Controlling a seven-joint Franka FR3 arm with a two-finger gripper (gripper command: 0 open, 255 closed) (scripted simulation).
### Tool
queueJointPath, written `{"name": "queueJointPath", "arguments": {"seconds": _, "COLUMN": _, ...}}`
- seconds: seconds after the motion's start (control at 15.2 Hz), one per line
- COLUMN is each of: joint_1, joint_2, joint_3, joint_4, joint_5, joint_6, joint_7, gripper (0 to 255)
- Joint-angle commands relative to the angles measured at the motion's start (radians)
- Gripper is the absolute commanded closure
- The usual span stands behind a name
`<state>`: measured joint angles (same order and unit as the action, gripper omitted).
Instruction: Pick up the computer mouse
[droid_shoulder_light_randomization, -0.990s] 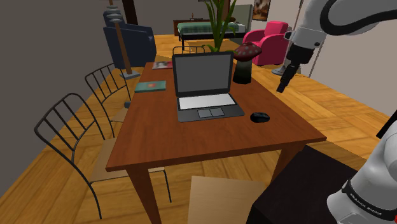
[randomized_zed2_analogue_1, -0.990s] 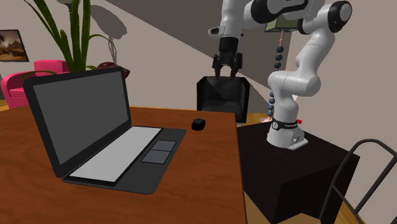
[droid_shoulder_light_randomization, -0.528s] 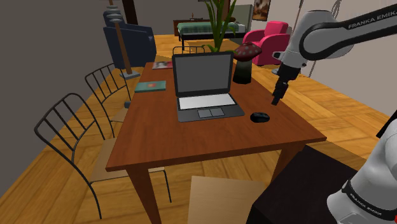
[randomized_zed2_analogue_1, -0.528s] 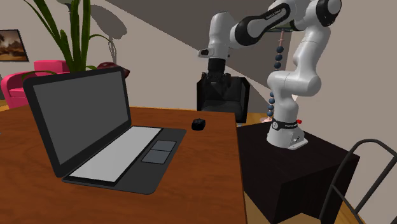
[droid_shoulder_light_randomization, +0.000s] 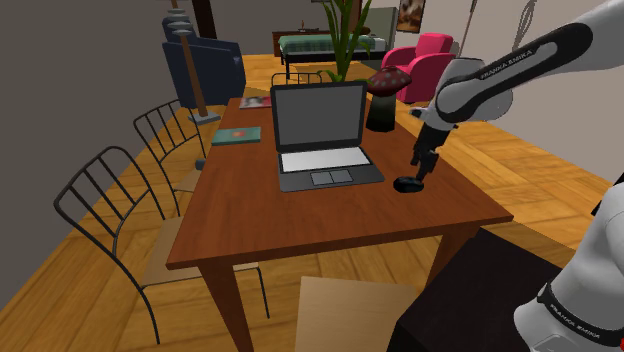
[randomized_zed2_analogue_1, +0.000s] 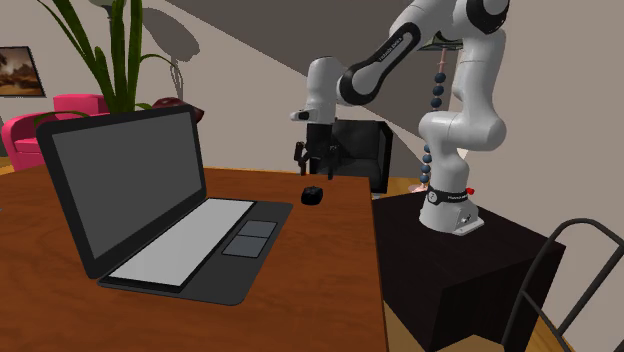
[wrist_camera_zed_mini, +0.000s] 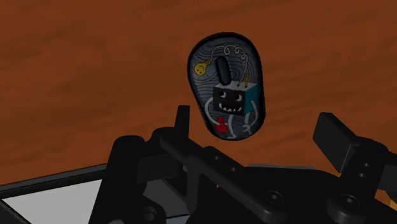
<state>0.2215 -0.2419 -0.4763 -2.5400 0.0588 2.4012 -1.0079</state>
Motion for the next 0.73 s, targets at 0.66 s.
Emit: {"name": "queueJointPath", "arguments": {"seconds": 0.66, "joint_1": 0.053, "joint_2": 0.185, "joint_3": -0.049, "joint_4": -0.006, "joint_5": 0.162, "joint_6": 0.158, "joint_7": -0.212, "gripper": 0}}
